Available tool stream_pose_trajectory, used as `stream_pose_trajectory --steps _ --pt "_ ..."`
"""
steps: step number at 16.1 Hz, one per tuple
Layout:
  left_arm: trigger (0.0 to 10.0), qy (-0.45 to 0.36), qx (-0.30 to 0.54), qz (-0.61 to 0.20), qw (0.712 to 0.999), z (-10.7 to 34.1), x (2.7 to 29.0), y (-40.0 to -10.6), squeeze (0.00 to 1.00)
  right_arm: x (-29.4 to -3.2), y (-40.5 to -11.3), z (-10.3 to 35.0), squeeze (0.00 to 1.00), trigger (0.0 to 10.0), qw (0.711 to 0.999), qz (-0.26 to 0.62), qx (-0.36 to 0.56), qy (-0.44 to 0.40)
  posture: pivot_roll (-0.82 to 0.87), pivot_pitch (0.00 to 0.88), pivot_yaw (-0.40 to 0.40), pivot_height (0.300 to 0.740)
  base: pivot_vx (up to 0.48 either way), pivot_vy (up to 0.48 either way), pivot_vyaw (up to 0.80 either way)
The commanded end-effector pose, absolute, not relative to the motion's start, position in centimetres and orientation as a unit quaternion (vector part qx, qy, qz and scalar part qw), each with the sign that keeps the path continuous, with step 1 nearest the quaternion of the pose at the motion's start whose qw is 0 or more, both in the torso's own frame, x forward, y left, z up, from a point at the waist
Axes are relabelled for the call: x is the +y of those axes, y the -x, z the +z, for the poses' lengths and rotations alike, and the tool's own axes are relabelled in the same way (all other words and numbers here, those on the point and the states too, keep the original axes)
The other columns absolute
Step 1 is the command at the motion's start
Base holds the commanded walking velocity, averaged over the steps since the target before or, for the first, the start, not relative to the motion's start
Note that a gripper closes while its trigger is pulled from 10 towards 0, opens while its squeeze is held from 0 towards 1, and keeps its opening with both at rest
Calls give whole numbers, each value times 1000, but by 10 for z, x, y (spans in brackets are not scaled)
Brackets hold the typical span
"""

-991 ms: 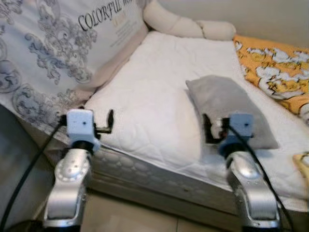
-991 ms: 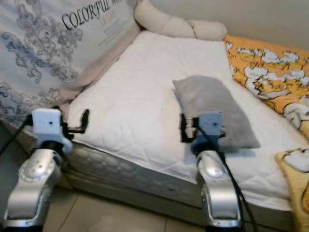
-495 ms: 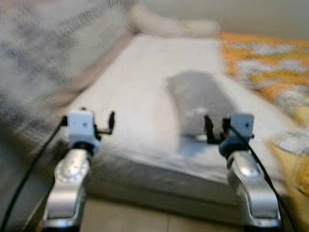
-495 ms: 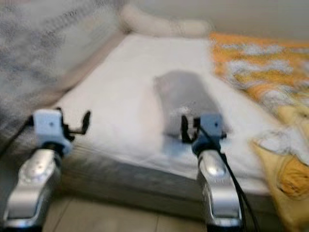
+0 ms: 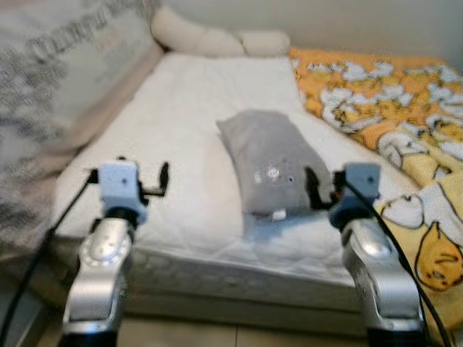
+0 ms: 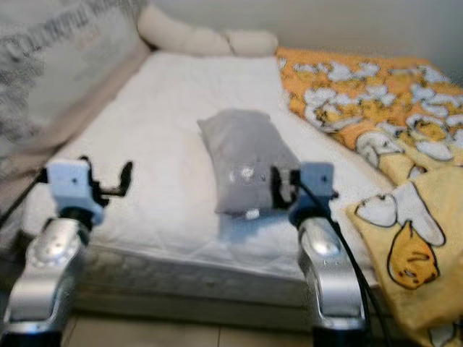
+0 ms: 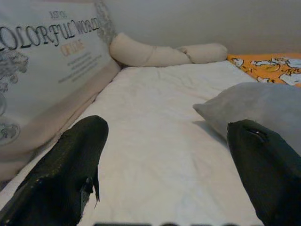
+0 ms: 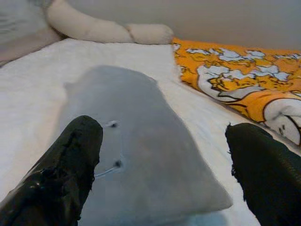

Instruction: Clean up the room

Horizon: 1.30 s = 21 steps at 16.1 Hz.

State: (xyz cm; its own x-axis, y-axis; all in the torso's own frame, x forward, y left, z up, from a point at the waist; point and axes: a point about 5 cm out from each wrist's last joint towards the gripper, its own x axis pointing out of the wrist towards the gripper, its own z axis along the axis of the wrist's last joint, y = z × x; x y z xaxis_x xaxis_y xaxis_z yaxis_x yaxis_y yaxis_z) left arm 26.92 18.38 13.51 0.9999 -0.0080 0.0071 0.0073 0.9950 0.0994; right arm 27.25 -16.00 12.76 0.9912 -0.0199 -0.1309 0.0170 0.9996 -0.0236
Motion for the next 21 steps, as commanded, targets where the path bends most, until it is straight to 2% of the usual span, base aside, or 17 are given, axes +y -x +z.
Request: stream_pose_trajectory --steps 1,4,6,15,21 --pt "10000 -42 -5 -16 999 136 175 -272 0 -170 -272 126 0 10000 997 -20 74 17 106 0 4 740 379 0 0" --pt "10000 -41 -4 -16 999 135 175 -273 0 -169 -272 125 0 10000 997 -15 78 16 107 0 2 740 385 0 0" --pt "10000 -41 -3 -16 999 135 175 -273 0 -167 -273 124 0 10000 996 -8 83 17 107 0 2 740 382 0 -584" --pt "10000 -43 -2 -18 999 134 174 -272 0 -164 -272 122 0 10000 995 6 93 22 106 0 3 740 361 0 0" --pt "10000 -65 26 -58 996 126 168 -275 0 -180 -283 123 0 10000 995 -6 95 32 95 0 13 740 0 0 0"
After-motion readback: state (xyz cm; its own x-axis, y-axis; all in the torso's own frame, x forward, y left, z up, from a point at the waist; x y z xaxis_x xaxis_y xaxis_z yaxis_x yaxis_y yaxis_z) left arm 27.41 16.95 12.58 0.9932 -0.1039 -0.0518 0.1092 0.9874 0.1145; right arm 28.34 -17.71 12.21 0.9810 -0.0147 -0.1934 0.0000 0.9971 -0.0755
